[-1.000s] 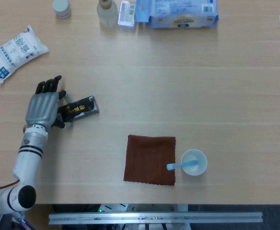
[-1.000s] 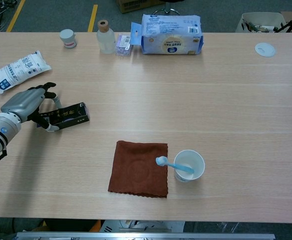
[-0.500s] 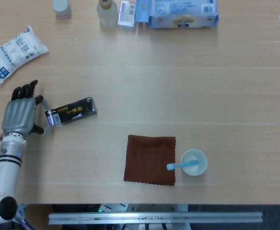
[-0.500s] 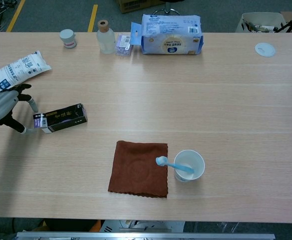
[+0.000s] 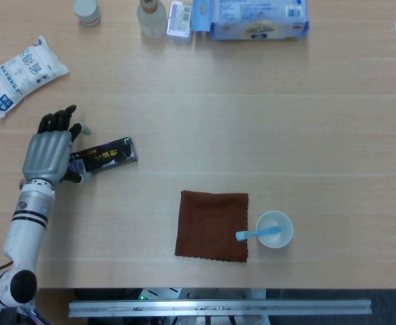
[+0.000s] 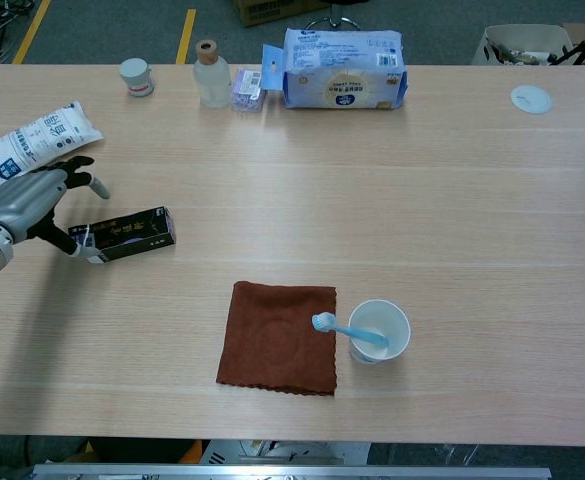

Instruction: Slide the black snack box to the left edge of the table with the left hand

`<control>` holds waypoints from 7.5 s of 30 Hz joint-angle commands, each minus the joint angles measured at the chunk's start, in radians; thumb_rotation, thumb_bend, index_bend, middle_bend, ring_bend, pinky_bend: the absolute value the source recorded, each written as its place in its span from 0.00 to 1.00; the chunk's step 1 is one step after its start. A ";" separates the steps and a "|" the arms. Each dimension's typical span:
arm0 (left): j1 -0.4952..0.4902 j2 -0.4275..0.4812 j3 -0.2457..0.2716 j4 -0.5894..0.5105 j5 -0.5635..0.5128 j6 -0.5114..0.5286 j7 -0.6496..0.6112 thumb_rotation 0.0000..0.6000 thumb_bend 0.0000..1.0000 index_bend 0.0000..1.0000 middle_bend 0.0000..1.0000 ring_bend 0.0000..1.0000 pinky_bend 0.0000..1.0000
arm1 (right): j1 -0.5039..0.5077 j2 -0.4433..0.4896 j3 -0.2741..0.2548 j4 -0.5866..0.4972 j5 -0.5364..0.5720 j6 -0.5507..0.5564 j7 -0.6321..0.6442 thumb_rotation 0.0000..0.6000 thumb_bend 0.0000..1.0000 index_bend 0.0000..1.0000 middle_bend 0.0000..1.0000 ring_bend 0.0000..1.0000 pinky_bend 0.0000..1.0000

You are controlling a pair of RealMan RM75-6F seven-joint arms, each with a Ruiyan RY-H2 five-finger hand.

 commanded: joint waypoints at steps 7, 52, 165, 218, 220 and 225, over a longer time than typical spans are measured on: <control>-0.023 -0.035 -0.010 0.027 -0.031 -0.031 0.021 1.00 0.08 0.28 0.00 0.00 0.02 | -0.002 0.001 -0.002 0.004 0.000 -0.002 0.007 1.00 0.21 0.14 0.15 0.13 0.37; 0.010 -0.045 -0.015 0.120 -0.056 -0.037 -0.054 1.00 0.08 0.47 0.00 0.00 0.02 | -0.005 -0.004 -0.003 0.008 0.004 -0.005 0.010 1.00 0.21 0.14 0.15 0.13 0.37; 0.108 0.242 -0.128 -0.281 0.099 0.169 -0.345 1.00 0.08 0.50 0.00 0.00 0.02 | -0.011 -0.011 -0.004 0.010 0.001 -0.001 0.022 1.00 0.21 0.14 0.15 0.13 0.37; 0.073 0.323 0.002 -0.316 -0.017 0.100 0.020 1.00 0.08 0.20 0.03 0.00 0.03 | -0.017 -0.010 -0.006 0.009 0.004 0.001 0.026 1.00 0.21 0.14 0.15 0.13 0.37; 0.120 0.298 -0.029 -0.279 0.113 0.191 -0.165 1.00 0.08 0.26 0.06 0.01 0.05 | -0.018 -0.009 -0.007 0.006 0.001 0.005 0.026 1.00 0.21 0.14 0.15 0.13 0.37; 0.192 0.253 -0.074 -0.162 0.348 0.401 -0.521 1.00 0.08 0.34 0.12 0.07 0.13 | -0.026 -0.007 -0.013 -0.009 -0.017 0.026 0.016 1.00 0.21 0.14 0.15 0.13 0.37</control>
